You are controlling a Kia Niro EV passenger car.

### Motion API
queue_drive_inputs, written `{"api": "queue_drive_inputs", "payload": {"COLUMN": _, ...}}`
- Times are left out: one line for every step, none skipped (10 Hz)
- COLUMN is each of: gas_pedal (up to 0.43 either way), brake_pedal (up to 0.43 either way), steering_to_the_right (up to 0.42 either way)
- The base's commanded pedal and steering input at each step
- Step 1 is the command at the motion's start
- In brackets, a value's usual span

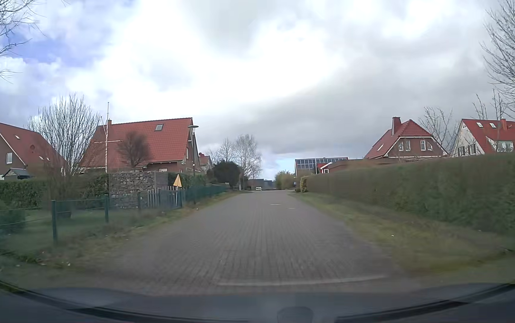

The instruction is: Follow the waypoints while adhering to traffic rules and regulations

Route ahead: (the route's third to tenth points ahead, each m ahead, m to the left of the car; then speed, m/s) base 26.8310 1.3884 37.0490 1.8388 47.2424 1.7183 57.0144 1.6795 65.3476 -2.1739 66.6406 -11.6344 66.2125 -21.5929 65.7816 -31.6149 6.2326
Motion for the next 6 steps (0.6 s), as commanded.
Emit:
{"api": "queue_drive_inputs", "payload": {"gas_pedal": 0.177, "brake_pedal": 0.000, "steering_to_the_right": 0.004}}
{"api": "queue_drive_inputs", "payload": {"gas_pedal": 0.177, "brake_pedal": 0.000, "steering_to_the_right": 0.003}}
{"api": "queue_drive_inputs", "payload": {"gas_pedal": 0.169, "brake_pedal": 0.000, "steering_to_the_right": 0.002}}
{"api": "queue_drive_inputs", "payload": {"gas_pedal": 0.138, "brake_pedal": 0.000, "steering_to_the_right": 0.002}}
{"api": "queue_drive_inputs", "payload": {"gas_pedal": 0.130, "brake_pedal": 0.000, "steering_to_the_right": 0.001}}
{"api": "queue_drive_inputs", "payload": {"gas_pedal": 0.130, "brake_pedal": 0.000, "steering_to_the_right": 0.000}}
